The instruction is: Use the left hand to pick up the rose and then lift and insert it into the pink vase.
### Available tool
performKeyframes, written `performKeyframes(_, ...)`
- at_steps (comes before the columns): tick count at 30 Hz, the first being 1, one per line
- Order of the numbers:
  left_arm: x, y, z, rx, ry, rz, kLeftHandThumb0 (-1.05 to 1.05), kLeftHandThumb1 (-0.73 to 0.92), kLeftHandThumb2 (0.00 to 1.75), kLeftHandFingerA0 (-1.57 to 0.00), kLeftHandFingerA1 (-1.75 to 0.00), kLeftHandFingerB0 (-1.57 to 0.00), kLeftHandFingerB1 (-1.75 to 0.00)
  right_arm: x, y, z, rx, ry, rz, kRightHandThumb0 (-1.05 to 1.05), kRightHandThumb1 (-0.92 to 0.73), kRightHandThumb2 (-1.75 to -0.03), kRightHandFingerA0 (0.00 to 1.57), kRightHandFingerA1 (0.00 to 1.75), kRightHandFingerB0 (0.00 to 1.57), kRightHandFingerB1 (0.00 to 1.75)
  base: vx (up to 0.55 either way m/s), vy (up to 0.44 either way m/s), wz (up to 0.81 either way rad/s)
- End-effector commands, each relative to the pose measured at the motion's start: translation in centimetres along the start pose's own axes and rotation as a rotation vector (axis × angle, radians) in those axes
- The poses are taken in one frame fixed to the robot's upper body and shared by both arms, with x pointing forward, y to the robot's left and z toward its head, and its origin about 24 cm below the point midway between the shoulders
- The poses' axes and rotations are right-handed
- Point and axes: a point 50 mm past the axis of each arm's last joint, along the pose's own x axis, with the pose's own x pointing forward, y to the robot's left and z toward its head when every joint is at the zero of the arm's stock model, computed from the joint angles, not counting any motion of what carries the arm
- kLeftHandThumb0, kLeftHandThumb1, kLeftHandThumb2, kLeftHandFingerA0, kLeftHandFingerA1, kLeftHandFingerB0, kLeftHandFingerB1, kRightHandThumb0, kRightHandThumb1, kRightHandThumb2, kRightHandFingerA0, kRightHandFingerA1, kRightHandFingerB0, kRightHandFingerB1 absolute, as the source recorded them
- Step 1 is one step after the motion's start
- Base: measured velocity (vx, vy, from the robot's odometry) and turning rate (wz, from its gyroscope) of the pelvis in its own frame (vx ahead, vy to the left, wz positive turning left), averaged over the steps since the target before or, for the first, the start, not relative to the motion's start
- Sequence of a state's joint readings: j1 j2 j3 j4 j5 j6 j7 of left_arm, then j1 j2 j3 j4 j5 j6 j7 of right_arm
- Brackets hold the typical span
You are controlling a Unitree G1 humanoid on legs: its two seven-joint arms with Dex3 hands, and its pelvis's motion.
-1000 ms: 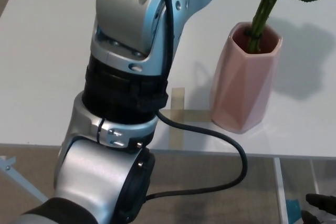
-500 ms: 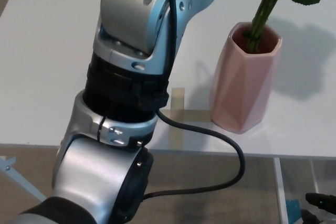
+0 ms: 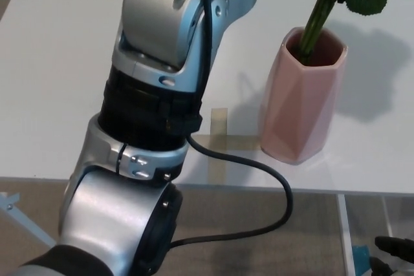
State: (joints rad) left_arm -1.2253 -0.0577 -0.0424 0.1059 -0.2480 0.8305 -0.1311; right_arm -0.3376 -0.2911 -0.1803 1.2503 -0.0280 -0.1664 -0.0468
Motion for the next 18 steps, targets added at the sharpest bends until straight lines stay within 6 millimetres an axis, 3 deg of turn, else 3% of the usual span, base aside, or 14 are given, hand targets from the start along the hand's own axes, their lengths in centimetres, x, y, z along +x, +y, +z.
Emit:
performKeyframes(1,0.02,0.08,-0.55,-0.012,-0.017,-0.012,-0.18,0.80,0.65,-0.77,-1.45,-0.78,-0.81,-0.04,0.09,-0.13,0.001,0.003,0.008,-0.26,-0.62,-0.58,0.72,0.45,0.61,0.42,0.00,0.000,0.00)
performKeyframes(18,0.26,-0.26,-0.93,-0.030,-0.010,-0.014,-0.18,0.81,0.66,-0.78,-1.45,-0.79,-0.79,0.12,0.20,0.55,-0.012,-0.016,0.017,-0.26,-0.62,-0.58,0.72,0.45,0.60,0.42,0.00,0.000,0.00)
